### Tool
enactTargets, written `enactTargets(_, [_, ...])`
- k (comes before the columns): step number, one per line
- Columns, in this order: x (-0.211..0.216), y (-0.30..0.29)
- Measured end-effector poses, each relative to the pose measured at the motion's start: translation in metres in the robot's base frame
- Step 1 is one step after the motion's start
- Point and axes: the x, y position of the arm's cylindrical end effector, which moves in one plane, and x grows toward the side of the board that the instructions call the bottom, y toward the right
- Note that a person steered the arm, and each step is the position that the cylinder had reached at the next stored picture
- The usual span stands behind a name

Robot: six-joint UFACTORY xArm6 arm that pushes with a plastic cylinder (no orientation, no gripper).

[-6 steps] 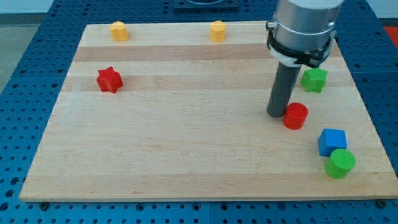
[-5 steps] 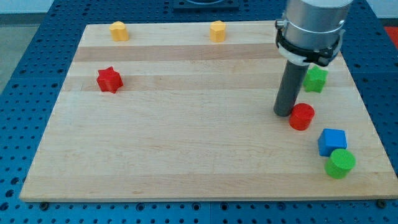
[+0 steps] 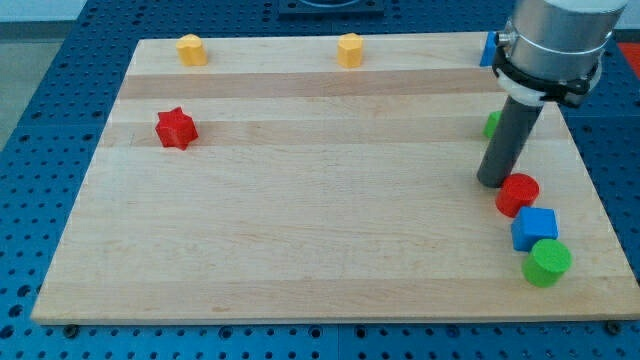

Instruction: Push the blue triangle towards green circle

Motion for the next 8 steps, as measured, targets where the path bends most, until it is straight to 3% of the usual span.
enactTargets(1, [-0.002, -0.002])
enactTargets(2, [-0.012, -0.045])
enactTargets(8, [-0.012, -0.352])
